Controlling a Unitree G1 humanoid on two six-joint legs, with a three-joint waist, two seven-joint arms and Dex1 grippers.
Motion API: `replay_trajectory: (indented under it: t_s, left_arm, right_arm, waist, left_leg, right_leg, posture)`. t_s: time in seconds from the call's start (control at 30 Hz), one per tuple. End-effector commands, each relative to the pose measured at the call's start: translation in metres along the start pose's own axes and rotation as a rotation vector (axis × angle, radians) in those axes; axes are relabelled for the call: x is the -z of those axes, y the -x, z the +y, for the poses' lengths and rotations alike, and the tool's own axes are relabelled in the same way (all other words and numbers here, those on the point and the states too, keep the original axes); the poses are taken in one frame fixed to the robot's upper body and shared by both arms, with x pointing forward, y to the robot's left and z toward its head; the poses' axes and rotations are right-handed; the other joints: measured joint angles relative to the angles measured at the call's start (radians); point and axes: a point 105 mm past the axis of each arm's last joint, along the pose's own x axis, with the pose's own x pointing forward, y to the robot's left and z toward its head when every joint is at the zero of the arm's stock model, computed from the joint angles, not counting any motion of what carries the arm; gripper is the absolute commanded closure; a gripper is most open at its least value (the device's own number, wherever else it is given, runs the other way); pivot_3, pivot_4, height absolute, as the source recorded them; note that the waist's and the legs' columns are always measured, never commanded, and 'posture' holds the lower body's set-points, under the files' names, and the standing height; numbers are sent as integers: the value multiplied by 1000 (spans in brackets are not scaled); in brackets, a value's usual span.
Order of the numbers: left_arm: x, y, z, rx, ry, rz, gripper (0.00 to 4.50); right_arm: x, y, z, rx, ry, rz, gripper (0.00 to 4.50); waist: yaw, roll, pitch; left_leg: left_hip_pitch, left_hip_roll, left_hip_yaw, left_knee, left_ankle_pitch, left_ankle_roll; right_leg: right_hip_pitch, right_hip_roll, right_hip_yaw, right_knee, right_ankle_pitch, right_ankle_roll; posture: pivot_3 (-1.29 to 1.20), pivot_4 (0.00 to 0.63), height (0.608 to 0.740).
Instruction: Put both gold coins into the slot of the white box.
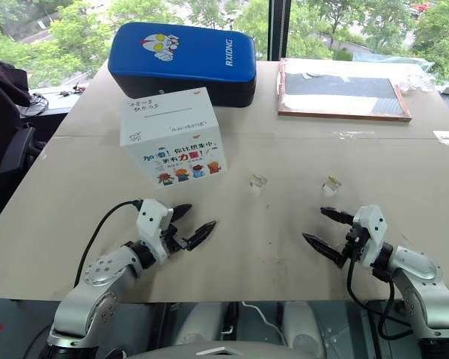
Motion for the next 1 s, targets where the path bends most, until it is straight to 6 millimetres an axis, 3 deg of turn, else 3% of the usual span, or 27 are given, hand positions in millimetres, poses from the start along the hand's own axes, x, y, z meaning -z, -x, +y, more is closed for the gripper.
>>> replay_trajectory:
  t_s: [0.03, 0.37, 0.53, 0.77, 1.0]
  left_arm:
    - [-9, 3, -2, 15, -31, -28, 0]
    - [-7, 4, -6, 38, -19, -32, 0]
    - [-9, 4, -6, 48, -31, -35, 0]
    - [-37, 4, -16, 185, -61, -98, 0]
    - [-66, 17, -50, 467, -83, -100, 0]
  right_arm:
    - [-10, 3, 1, -2, 33, -23, 17]
    - [-13, 2, 3, 6, 32, -19, 17]
    - [-23, 1, -6, 48, 66, -52, 17]
    - [-54, -5, -40, 245, 154, -192, 17]
    - [-49, -11, -61, 308, 133, -165, 17]
  waist:
    - [0, 0, 0]
    - [0, 0, 0]
    - [0, 0, 0]
    - [1, 0, 0]
    - [-4, 0, 0]
  left_leg:
    - [0, 0, 0, 0, 0, 0]
    - [0, 0, 0, 0, 0, 0]
    - [0, 0, 0, 0, 0, 0]
    - [0, 0, 0, 0, 0, 0]
    - [-1, -1, 1, 0, 0, 0]
  right_leg:
    - [0, 0, 0, 0, 0, 0]
    - [0, 0, 0, 0, 0, 0]
    - [0, 0, 0, 0, 0, 0]
    - [0, 1, 0, 1, 0, 0]
    - [0, 2, 0, 0, 2, 3]
  posture:
    - [0, 150, 740]
    - [0, 150, 740]
    - [0, 150, 740]
    - [0, 150, 740]
    - [0, 150, 740]
